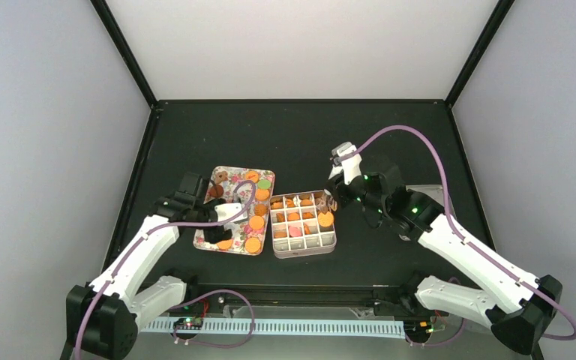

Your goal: Pack the cookies

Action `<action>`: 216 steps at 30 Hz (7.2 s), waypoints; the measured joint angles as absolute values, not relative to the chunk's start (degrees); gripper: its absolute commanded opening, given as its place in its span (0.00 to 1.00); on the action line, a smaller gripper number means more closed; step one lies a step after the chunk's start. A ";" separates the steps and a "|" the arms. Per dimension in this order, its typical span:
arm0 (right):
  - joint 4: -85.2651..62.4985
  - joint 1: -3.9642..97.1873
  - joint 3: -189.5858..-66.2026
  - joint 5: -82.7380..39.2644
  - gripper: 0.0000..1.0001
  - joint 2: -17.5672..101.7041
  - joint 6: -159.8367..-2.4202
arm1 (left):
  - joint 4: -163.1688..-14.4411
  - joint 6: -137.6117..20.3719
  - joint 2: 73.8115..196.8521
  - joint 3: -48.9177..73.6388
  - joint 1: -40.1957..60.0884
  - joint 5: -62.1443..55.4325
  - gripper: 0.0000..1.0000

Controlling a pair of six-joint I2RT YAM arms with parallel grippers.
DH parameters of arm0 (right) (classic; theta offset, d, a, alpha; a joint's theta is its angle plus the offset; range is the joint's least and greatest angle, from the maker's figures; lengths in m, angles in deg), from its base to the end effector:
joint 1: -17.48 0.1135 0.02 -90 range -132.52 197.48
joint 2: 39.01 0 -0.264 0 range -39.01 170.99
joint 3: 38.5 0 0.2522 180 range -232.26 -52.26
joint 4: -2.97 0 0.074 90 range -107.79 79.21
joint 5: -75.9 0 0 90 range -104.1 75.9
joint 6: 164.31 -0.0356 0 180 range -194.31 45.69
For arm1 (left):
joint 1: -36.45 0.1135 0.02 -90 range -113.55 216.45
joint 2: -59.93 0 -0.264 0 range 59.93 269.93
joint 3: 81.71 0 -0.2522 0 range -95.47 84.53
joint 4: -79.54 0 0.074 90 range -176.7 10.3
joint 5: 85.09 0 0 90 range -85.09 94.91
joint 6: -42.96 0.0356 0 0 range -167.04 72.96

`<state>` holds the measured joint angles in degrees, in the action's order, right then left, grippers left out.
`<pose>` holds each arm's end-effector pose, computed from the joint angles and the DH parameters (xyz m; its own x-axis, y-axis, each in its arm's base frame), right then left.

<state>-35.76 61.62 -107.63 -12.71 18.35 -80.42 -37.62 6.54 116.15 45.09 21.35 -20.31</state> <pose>0.1601 0.1541 0.3376 -0.3960 -0.2360 -0.8874 -0.6422 0.7619 0.0839 0.1587 -0.0585 0.2227 -0.1980 0.8075 -0.5557 0.9488 0.3003 0.0982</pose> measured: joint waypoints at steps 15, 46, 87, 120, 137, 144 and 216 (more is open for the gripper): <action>-36.98 59.90 -105.78 -10.92 0.30 17.67 -83.48 | -36.83 25.80 118.45 46.27 55.63 -12.98 0.58; -37.01 55.59 -101.47 -14.30 0.29 18.37 -88.31 | -53.23 26.30 119.45 59.45 43.89 -12.55 0.56; -37.42 55.66 -98.56 -18.28 0.06 11.12 -81.65 | -41.99 13.19 122.43 44.43 41.99 -14.84 0.58; -34.25 65.49 -114.61 -22.00 0.26 25.10 -77.17 | -34.85 13.89 125.07 39.54 56.26 -22.47 0.62; -20.61 77.71 -140.90 -22.22 0.34 65.08 -74.59 | -33.10 5.10 123.56 39.52 63.14 -23.21 0.99; -19.67 77.45 -145.64 -20.10 0.37 73.65 -73.84 | -33.05 3.48 123.52 39.52 64.59 -23.65 0.99; -9.47 74.67 -134.54 -27.05 0.38 72.69 -76.36 | -25.77 6.15 122.12 36.91 64.89 -32.90 0.98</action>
<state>-9.47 74.67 -134.54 -27.05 72.69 -76.36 -25.77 6.15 122.12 36.91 64.89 -32.90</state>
